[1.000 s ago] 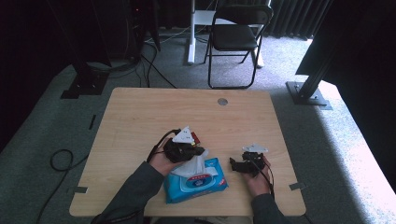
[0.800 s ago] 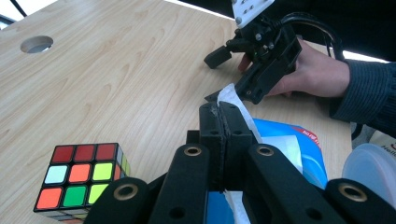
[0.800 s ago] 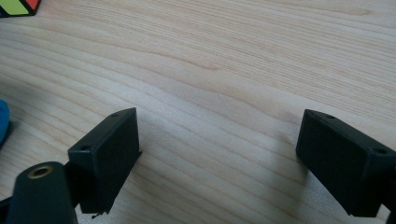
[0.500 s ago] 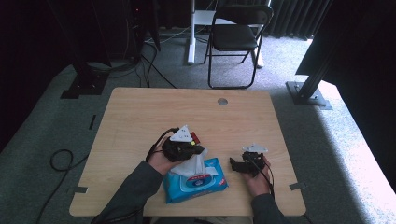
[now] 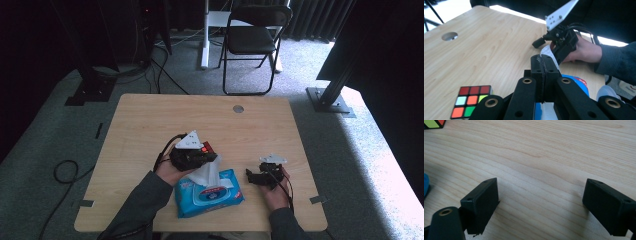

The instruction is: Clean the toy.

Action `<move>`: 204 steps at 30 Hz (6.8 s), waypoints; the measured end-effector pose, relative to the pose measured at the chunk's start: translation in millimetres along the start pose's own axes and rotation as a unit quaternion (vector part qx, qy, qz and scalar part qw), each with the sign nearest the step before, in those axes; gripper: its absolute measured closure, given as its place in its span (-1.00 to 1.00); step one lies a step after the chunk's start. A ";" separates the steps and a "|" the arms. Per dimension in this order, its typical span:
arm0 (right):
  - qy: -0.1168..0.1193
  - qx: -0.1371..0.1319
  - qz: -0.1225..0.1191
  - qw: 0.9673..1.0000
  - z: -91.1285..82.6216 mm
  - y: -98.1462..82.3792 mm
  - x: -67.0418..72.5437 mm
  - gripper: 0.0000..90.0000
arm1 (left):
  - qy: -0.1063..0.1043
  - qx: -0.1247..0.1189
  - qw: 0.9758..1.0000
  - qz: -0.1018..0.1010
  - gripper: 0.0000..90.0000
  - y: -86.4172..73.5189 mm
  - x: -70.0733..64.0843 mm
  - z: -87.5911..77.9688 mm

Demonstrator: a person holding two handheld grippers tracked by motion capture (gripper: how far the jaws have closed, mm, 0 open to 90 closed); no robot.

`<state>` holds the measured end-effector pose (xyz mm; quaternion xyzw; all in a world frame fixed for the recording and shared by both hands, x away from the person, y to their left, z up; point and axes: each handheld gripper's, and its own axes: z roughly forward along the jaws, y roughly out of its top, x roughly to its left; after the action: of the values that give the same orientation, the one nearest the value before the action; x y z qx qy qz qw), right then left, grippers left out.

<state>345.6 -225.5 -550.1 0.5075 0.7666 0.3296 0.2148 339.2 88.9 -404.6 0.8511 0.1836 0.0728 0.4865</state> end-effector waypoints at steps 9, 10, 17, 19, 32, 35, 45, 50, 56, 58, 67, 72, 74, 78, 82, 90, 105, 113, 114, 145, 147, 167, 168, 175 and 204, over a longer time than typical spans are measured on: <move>0.000 0.000 0.000 1.000 0.0 0.0 0.0 -0.71 | 0.016 -0.006 1.000 -0.012 0.99 -2.0 5.9 -4.3; 0.000 0.000 0.000 1.000 0.0 0.0 0.0 -0.71 | 0.019 -0.009 1.000 -0.014 0.99 -1.9 7.0 -5.5; 0.000 -0.001 0.001 1.000 0.1 0.0 0.2 -0.71 | 0.031 -0.012 0.999 -0.026 0.99 -2.6 14.3 -9.8; 0.000 0.000 0.001 1.000 0.1 0.0 0.1 -0.71 | 0.031 -0.015 0.999 -0.030 0.99 -2.4 16.3 -10.8; 0.000 0.000 0.001 1.000 0.0 0.0 0.1 -0.71 | 0.052 -0.024 0.997 -0.052 0.99 -2.0 36.0 -19.4; 0.000 0.000 0.001 1.000 0.0 0.0 0.1 -0.71 | 0.058 -0.024 0.996 -0.055 0.99 -2.0 40.2 -21.3; 0.000 -0.001 0.001 1.000 0.1 0.0 0.1 -0.71 | 0.076 -0.020 0.995 -0.063 0.99 -2.5 51.5 -21.2; 0.000 -0.001 0.001 1.000 0.1 0.0 0.1 -0.71 | 0.084 -0.022 0.994 -0.068 0.99 -2.7 56.8 -20.1; 0.000 -0.001 0.000 1.000 0.2 0.0 0.1 -0.71 | 0.096 -0.022 0.992 -0.075 0.99 -3.2 62.3 -18.2; -0.001 -0.001 0.001 1.000 0.2 0.0 0.1 -0.71 | 0.099 -0.023 0.992 -0.078 0.99 -3.2 64.7 -17.9; 0.000 -0.001 0.001 1.000 0.1 0.0 0.1 -0.71 | 0.107 -0.035 0.990 -0.088 0.99 -0.2 72.2 -14.8; -0.001 -0.001 0.001 1.000 0.1 -0.1 0.1 -0.71 | 0.111 -0.038 0.989 -0.089 0.99 1.7 72.8 -10.8; 0.000 -0.001 0.000 1.000 0.1 -0.1 0.0 -0.71 | 0.114 -0.040 0.989 -0.089 0.98 4.2 72.6 -7.3; -0.001 -0.001 0.000 1.000 0.1 -0.1 0.0 -0.71 | 0.117 -0.047 0.988 -0.088 0.98 9.6 74.4 -5.9; 0.000 -0.001 0.000 1.000 0.1 -0.1 0.1 -0.71 | 0.127 -0.060 0.986 -0.093 0.98 15.2 78.9 -6.7; 0.000 -0.001 0.000 1.000 0.1 -0.1 0.0 -0.71 | 0.143 -0.074 0.982 -0.102 0.98 19.1 85.2 -5.2; 0.000 0.000 0.000 1.000 0.0 -0.1 0.1 -0.71 | 0.144 0.039 0.985 -0.089 0.97 -35.2 79.2 37.1; 0.000 -0.001 0.000 1.000 0.1 -0.1 0.0 -0.71 | 0.137 0.074 0.984 -0.092 0.96 -51.1 77.8 58.6; 0.000 -0.001 0.000 1.000 0.1 -0.1 0.0 -0.71 | 0.137 0.074 0.984 -0.092 0.96 -51.1 77.8 58.6; 0.011 -0.003 -0.010 1.000 2.1 2.3 1.9 -0.65 | 0.114 0.065 0.989 -0.074 0.82 -46.8 71.9 83.5; 0.011 -0.003 -0.010 1.000 2.1 2.3 1.9 -0.65 | 0.118 0.064 0.988 -0.072 0.66 -46.8 70.6 82.9; 0.011 -0.003 -0.009 1.000 2.1 2.3 2.0 -0.65 | 0.137 0.054 0.985 -0.093 -0.09 -66.9 54.7 45.0; 0.011 -0.003 -0.009 1.000 2.1 2.3 2.0 -0.65 | 0.137 0.063 0.984 -0.091 -0.12 -70.4 53.6 46.0; 0.011 -0.003 -0.010 1.000 2.1 2.3 1.9 -0.65 | 0.136 0.102 0.980 -0.106 -0.28 -85.8 53.3 57.4; 0.011 -0.004 -0.009 1.000 2.4 2.5 2.0 -0.65 | 0.144 0.049 0.984 -0.096 0.97 -60.1 61.7 21.1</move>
<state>348.0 -222.3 -549.9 0.4958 0.7724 0.3359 0.2114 388.0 123.2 -470.3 0.8330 0.3359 0.1380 0.4174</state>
